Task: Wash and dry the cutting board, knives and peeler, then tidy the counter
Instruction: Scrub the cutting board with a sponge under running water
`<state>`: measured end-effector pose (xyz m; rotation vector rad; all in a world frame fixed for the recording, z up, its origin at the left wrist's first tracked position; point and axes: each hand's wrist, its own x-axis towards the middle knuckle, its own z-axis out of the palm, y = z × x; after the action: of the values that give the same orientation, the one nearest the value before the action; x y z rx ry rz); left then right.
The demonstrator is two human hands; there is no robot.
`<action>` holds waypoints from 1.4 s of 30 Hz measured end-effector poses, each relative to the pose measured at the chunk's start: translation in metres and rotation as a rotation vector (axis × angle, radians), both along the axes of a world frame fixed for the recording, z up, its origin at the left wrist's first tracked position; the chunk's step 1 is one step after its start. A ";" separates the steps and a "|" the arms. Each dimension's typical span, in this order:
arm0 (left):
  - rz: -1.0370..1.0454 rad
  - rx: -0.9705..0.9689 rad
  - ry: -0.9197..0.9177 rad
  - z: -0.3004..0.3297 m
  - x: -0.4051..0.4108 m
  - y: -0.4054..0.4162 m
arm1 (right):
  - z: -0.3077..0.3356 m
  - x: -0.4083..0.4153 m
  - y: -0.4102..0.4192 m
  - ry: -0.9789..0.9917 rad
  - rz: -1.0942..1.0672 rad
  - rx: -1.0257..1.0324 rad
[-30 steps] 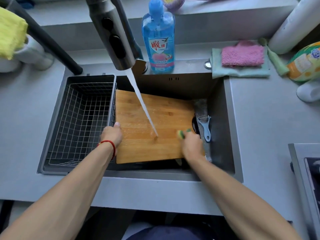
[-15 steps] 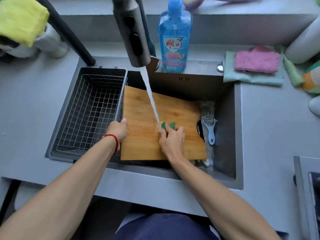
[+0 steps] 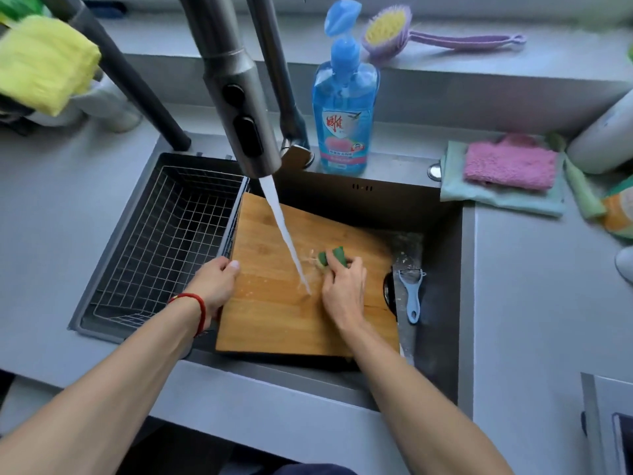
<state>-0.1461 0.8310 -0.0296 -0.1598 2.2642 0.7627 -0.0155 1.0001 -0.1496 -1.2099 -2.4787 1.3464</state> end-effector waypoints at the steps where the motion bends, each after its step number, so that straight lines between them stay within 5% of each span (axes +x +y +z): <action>1: 0.000 -0.005 0.000 0.000 0.001 -0.001 | -0.006 -0.006 0.017 -0.013 0.008 0.017; 6: 0.038 -0.003 -0.026 -0.006 0.008 -0.011 | -0.055 -0.011 0.113 -0.272 -0.209 -0.003; 11: 0.022 0.004 -0.019 -0.007 0.007 -0.011 | -0.057 -0.030 0.121 -0.372 -0.402 -0.115; 20: 0.075 0.079 -0.155 0.013 0.018 -0.006 | 0.035 -0.090 -0.041 0.165 0.218 0.060; 26: 0.061 0.111 -0.173 0.012 0.020 -0.009 | -0.007 -0.071 0.044 -0.363 -0.245 0.025; 34: 0.013 0.101 -0.044 0.010 0.028 -0.012 | 0.062 -0.099 -0.087 0.189 0.377 0.118; 37: 0.006 0.148 -0.050 0.011 0.032 -0.012 | 0.042 -0.077 -0.054 0.159 0.285 0.069; 40: 0.009 0.144 -0.072 0.008 0.029 -0.013 | 0.026 -0.094 -0.010 -0.100 -0.007 0.034; 42: 0.050 0.165 -0.091 0.003 0.023 -0.015 | 0.038 -0.108 -0.026 -0.027 0.014 -0.005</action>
<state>-0.1229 0.8162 -0.0270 -0.1701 2.1081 0.9459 -0.1240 0.9745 -0.1113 -1.2221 -2.5080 1.3499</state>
